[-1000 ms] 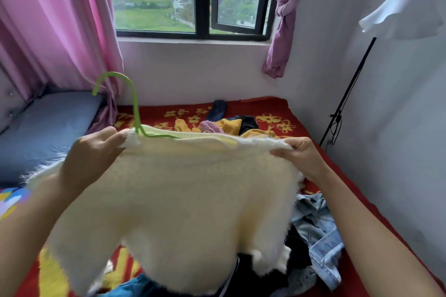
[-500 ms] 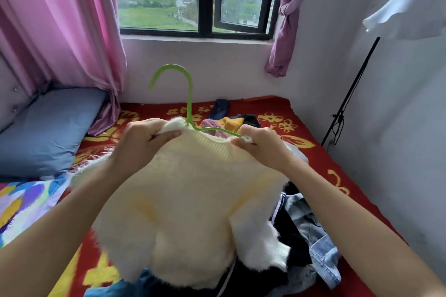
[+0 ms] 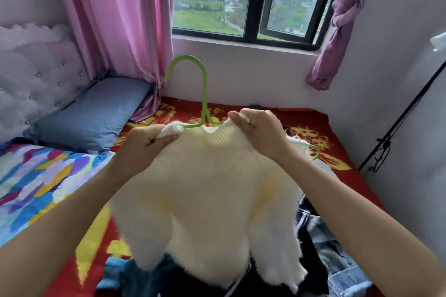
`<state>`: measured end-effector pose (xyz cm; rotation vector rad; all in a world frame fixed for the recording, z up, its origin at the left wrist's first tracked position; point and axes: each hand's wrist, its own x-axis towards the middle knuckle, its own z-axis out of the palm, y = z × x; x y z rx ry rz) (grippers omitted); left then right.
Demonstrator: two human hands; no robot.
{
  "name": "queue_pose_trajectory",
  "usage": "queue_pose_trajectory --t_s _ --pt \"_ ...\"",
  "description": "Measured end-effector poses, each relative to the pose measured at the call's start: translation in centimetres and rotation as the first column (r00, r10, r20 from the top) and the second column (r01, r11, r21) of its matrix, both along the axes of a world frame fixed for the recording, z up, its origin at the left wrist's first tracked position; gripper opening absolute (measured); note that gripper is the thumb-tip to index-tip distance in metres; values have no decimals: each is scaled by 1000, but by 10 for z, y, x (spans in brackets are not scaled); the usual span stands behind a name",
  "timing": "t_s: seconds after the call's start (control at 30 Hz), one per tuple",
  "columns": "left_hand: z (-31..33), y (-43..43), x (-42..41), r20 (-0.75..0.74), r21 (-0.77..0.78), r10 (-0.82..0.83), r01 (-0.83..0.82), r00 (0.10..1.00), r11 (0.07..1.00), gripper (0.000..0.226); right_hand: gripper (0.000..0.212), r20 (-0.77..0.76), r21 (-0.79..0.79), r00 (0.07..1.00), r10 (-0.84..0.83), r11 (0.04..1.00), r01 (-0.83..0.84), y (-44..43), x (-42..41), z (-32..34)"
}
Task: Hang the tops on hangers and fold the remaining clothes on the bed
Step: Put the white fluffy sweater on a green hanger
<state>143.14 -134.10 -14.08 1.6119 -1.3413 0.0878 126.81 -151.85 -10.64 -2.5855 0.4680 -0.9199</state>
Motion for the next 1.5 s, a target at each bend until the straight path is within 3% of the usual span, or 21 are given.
queue_pose_trajectory --t_s 0.17,0.3,0.43,0.47,0.53,0.6,0.67,0.7,0.8,0.9,1.0,1.13,1.2,1.33,1.43,1.5 --pt "1 18 -6 -65 38 75 -72 995 997 24 48 -168 -119 981 100 986 -121 31 16 -1" --pt "5 44 -13 -41 68 117 -114 992 991 34 45 -209 5 940 269 962 -274 30 25 1" --pt "5 78 -13 -144 92 371 -361 917 928 44 27 -307 107 873 379 925 -365 35 34 11" --pt "5 88 -14 -154 88 435 -426 887 901 48 35 -320 114 860 397 917 -381 29 35 11" --pt "8 107 -18 -132 64 515 -511 847 857 51 66 -178 84 914 366 931 -356 5 29 7" --pt "14 122 -18 -124 46 563 -562 817 826 52 82 196 138 972 127 978 -156 -20 17 -10" --pt "23 136 -16 -126 37 607 -608 785 793 47 74 426 473 883 -197 880 -31 -27 10 -35" --pt "27 142 -15 -121 30 629 -630 768 776 45 70 399 606 884 -242 794 -56 -19 10 -46" --pt "37 151 -11 -111 2 670 -674 734 739 44 78 241 657 966 93 717 -233 13 21 -79" --pt "46 161 -9 -64 -1 691 -692 720 722 41 96 171 722 918 357 589 -364 32 41 -83" --pt "54 181 -1 28 -3 704 -704 710 710 33 96 206 782 889 409 478 -401 21 49 -76" --pt "55 228 15 13 -2 773 -773 635 635 17 55 318 811 898 304 403 -424 -6 47 -60" --pt "60 239 14 -36 0 715 -716 698 698 14 51 291 767 884 366 463 -444 -2 52 -42" --pt "72 220 -1 116 159 560 -572 821 805 22 49 242 669 838 488 541 -509 28 74 -19" --pt "64 208 -1 142 26 564 -573 813 819 48 22 130 627 844 520 617 -476 48 83 -10" --pt "57 203 1 124 37 548 -555 827 831 20 24 27 533 856 516 717 -450 57 87 -8"
